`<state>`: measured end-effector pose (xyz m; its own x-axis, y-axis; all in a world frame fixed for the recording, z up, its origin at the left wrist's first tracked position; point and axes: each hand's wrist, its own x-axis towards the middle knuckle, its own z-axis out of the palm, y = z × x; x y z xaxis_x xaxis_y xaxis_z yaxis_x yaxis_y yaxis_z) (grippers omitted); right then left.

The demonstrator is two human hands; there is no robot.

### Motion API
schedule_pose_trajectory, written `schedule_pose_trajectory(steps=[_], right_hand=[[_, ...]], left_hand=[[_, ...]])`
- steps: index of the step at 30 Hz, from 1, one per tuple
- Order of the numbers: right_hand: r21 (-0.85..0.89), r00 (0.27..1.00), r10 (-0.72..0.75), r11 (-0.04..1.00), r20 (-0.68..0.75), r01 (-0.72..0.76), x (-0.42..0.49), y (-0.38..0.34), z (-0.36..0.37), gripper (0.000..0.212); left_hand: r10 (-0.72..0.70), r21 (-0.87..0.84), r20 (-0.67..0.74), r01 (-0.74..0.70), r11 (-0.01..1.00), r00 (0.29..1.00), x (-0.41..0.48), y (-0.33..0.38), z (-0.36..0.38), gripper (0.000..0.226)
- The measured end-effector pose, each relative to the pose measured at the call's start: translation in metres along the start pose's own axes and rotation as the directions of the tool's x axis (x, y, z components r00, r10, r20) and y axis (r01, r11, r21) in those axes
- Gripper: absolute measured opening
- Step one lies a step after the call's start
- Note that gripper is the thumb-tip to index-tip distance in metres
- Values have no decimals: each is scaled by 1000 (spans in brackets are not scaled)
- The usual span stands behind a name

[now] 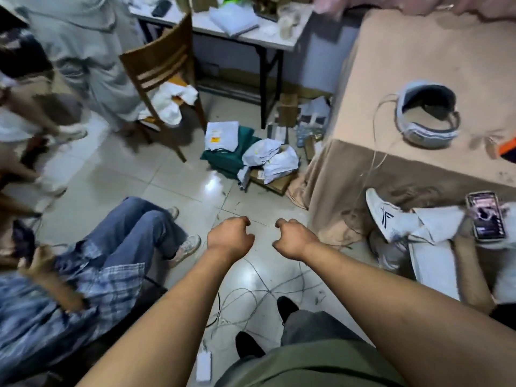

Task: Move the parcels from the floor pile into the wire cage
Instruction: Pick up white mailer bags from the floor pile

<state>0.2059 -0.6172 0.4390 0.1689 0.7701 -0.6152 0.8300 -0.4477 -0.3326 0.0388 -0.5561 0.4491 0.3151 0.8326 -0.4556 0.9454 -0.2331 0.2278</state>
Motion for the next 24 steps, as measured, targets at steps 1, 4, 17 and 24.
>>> schedule_pose_trajectory(steps=[1,4,17,24], right_hand=[[13,1000,15,1000,-5,-15,2,1,0,57],[45,998,56,997,-26,-55,14,3,-2,57],[139,994,91,987,-52,-83,160,9,-76,60],[181,993,112,978,-43,-102,247,14,-131,61]], left_hand=[[18,14,1,-18,1000,1000,5,0,-1,46],[70,57,4,-70,996,998,24,-2,-2,46],[86,93,90,-95,991,992,196,27,-39,65],[96,137,71,-105,985,993,298,41,-78,67]])
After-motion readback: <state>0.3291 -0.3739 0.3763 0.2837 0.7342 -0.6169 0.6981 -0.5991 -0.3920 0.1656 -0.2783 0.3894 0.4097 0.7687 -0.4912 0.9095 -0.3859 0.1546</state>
